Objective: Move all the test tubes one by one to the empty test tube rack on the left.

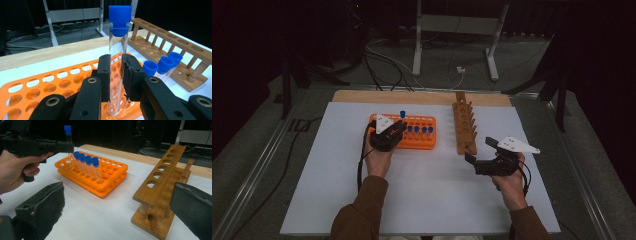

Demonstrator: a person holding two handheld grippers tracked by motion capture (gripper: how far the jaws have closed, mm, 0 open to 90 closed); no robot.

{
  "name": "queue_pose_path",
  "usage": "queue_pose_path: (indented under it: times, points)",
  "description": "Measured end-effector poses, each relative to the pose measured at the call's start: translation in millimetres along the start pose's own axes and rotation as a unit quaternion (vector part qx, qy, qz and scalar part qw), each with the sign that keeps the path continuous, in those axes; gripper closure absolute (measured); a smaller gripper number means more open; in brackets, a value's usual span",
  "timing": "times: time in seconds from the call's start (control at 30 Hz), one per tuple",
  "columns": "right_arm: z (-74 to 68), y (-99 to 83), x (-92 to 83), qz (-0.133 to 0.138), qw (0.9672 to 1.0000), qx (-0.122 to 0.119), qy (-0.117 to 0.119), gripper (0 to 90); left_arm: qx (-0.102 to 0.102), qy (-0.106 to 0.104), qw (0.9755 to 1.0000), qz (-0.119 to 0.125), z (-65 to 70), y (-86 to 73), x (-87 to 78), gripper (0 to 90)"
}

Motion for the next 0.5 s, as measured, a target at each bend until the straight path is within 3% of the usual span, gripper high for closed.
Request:
queue_pose_path:
  times: [0.33, 0.5]
  points:
    - [0.5, -0.2, -2.1, 0.004, 1.0000, 0.002, -0.002, 0.1, -0.008, 0.008, 0.9999, -0.011, -0.7, -10.7, 12.0, 78.2]
    - [1.4, -0.5, -3.1, 0.004, 1.0000, 0.003, -0.003, 0.2, 0.003, 0.012, 0.9993, -0.035, -0.9, -24.8, 16.9, 78.3]
Point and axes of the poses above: each handheld gripper's, and its own axes: x roughly forward along the jaws, y roughly out of its top, z roughly to its right, the point moved 5 cm from there along x, roughly forward along the jaws, and after that the axes turned 8 degrees about y, right-handed, at the moved point
